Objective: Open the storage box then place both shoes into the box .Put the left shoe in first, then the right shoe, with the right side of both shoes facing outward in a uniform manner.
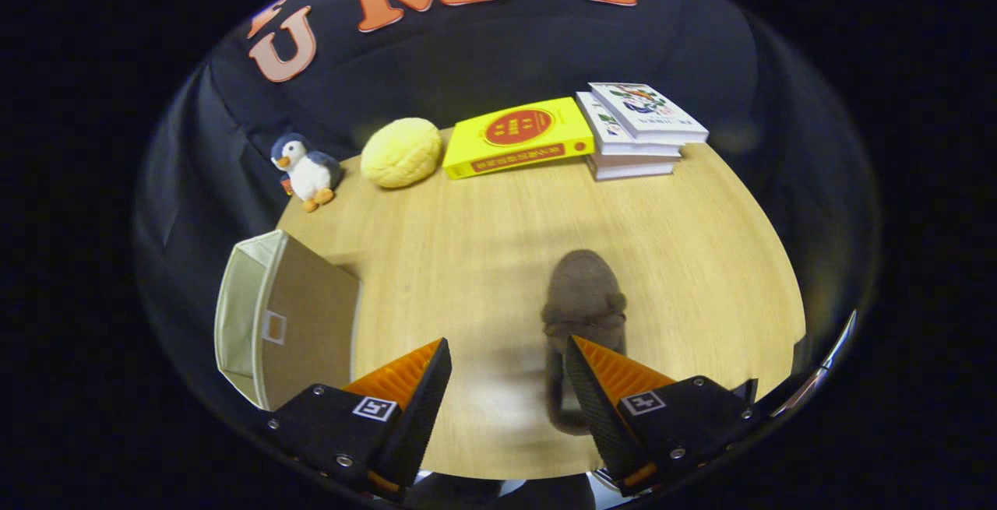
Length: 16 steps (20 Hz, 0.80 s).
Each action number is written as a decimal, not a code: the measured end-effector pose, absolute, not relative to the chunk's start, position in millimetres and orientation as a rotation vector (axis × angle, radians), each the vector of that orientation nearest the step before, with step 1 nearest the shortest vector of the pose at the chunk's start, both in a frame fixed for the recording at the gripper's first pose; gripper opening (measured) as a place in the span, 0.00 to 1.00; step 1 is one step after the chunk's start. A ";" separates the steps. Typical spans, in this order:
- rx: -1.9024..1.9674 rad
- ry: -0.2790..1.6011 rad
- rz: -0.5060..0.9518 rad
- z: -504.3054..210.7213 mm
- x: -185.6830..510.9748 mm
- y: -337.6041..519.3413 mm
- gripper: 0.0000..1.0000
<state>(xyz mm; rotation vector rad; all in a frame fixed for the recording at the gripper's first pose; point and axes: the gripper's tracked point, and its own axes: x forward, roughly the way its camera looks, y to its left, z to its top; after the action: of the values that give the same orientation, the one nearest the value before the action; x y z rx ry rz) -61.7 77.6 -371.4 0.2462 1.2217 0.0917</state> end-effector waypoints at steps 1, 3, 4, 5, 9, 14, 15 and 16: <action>0.240 1.228 0.079 -378.1 -65.5 65.5 0.88; 0.226 1.231 0.060 -391.8 -69.1 46.9 0.85; 0.215 1.235 0.052 -398.4 -71.3 38.3 0.83; 0.198 1.234 0.050 -406.6 -73.5 30.3 0.82; 0.132 1.265 0.040 -435.5 -81.6 7.3 0.69; 0.135 1.254 0.028 -467.0 -70.8 1.7 0.54; 0.147 1.231 0.017 -469.8 -65.8 1.6 0.50; 0.157 1.215 0.010 -473.8 -61.7 2.6 0.45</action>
<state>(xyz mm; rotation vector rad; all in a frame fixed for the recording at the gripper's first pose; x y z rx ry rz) -61.7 2.6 -473.8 0.1571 1.2150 0.0096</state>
